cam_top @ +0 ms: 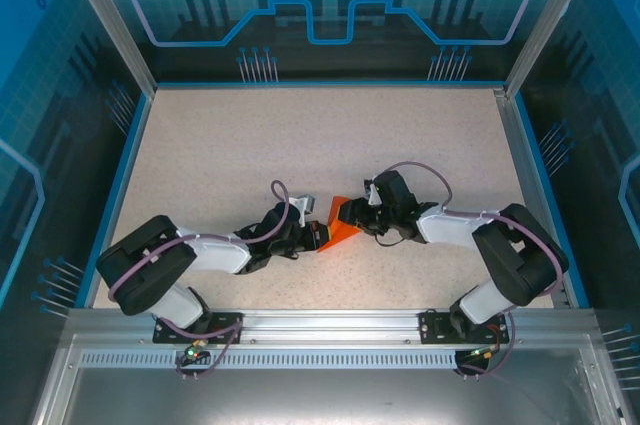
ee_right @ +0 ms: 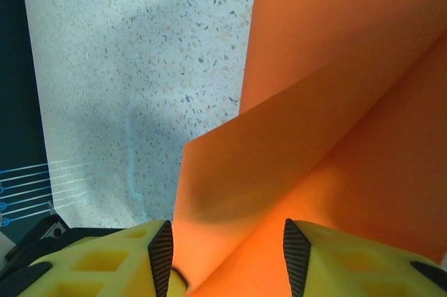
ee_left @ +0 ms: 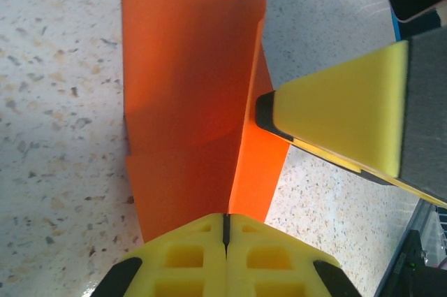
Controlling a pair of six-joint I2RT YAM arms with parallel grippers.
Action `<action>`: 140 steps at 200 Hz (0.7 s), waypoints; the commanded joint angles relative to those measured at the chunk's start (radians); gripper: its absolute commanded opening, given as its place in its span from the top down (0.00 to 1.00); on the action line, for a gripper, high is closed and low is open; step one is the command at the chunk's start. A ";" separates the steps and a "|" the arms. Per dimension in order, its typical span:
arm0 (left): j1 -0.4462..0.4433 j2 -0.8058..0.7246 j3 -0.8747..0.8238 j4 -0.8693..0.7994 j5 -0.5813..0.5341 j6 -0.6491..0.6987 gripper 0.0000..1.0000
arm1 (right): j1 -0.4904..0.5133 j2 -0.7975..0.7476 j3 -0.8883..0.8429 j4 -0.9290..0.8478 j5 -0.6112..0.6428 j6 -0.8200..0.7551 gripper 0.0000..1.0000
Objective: Fold a paper plane with a square sheet of paper (pick it up from the middle)
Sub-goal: Fourth fold the wing at the center of the table.
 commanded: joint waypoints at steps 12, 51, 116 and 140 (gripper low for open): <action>0.012 0.010 0.007 -0.020 0.032 -0.052 1.00 | -0.012 0.018 0.009 0.001 -0.017 0.003 0.52; 0.014 0.017 0.011 -0.034 0.035 -0.052 1.00 | -0.004 0.013 0.009 -0.025 -0.015 0.013 0.52; 0.015 0.029 0.007 -0.031 0.028 -0.059 1.00 | 0.013 0.052 0.023 -0.043 -0.007 0.041 0.56; 0.015 0.037 0.010 -0.027 0.035 -0.062 1.00 | 0.013 0.077 0.032 -0.032 -0.010 0.050 0.57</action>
